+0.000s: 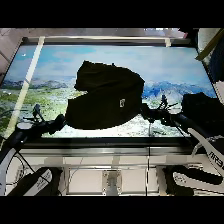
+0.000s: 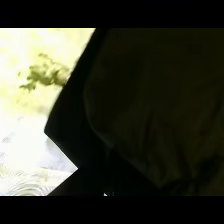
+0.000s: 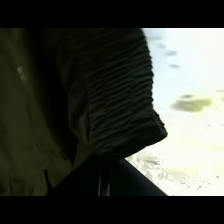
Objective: Fold the clothes and pants, and hang the long-sleeved shirts on hangers.
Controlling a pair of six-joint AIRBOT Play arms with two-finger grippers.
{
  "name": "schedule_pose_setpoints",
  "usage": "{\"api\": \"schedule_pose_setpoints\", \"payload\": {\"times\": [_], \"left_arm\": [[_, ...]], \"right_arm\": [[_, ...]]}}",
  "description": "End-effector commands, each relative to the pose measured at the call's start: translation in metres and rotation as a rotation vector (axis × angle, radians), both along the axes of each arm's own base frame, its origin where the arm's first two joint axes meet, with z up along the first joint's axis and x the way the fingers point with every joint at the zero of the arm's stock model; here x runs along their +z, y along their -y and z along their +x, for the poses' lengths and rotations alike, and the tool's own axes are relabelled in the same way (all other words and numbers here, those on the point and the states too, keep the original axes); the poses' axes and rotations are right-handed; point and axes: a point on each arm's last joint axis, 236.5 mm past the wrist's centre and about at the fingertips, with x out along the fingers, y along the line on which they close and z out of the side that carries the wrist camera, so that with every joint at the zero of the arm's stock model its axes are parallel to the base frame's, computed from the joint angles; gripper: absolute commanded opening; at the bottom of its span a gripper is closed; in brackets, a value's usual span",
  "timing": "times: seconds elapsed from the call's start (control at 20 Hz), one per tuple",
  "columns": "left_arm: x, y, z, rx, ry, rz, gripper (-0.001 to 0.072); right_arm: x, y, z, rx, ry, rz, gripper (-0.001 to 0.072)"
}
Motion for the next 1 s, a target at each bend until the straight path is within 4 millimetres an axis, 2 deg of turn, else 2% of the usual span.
{"api": "schedule_pose_setpoints", "payload": {"times": [0.0,0.1,0.2,0.3,0.35,0.45,0.6,0.7,0.8,0.9,0.95], "left_arm": [[0.05,-0.007,0.011,-0.124,0.094,0.094,0.0018],[0.108,-0.01,0.02,-0.17,0.199,0.16,0.0019],[0.186,-0.006,0.024,-0.2,0.369,0.223,0.0019],[0.272,-0.004,0.018,-0.183,0.57,0.291,0.0018],[0.316,-0.001,0.01,-0.162,0.667,0.317,0.0018],[0.384,0.009,-0.015,-0.168,0.829,0.378,0.0018],[0.458,0.021,-0.05,-0.18,0.998,0.452,0.0018],[0.494,0.026,-0.066,-0.172,1.079,0.48,0.0018],[0.513,0.026,-0.067,-0.17,1.114,0.496,0.0018],[0.513,0.022,-0.054,-0.171,1.098,0.488,0.0018],[0.505,0.019,-0.042,-0.178,1.064,0.476,0.0018]], "right_arm": [[0.042,-0.016,-0.014,0.261,0.098,-0.062,0.0029],[0.092,-0.028,-0.042,0.451,0.169,-0.076,0.0029],[0.16,-0.04,-0.071,0.573,0.282,-0.047,0.003],[0.233,-0.045,-0.096,0.61,0.422,-0.045,0.0029],[0.27,-0.045,-0.107,0.601,0.492,-0.047,0.0029],[0.343,-0.045,-0.13,0.555,0.634,-0.043,0.0029],[0.416,-0.044,-0.165,0.556,0.773,-0.047,0.0028],[0.446,-0.044,-0.172,0.541,0.83,-0.049,0.0028],[0.457,-0.043,-0.169,0.542,0.845,-0.058,0.0028],[0.443,-0.045,-0.157,0.571,0.777,-0.061,0.0027],[0.43,-0.045,-0.146,0.584,0.726,-0.062,0.0027]]}}
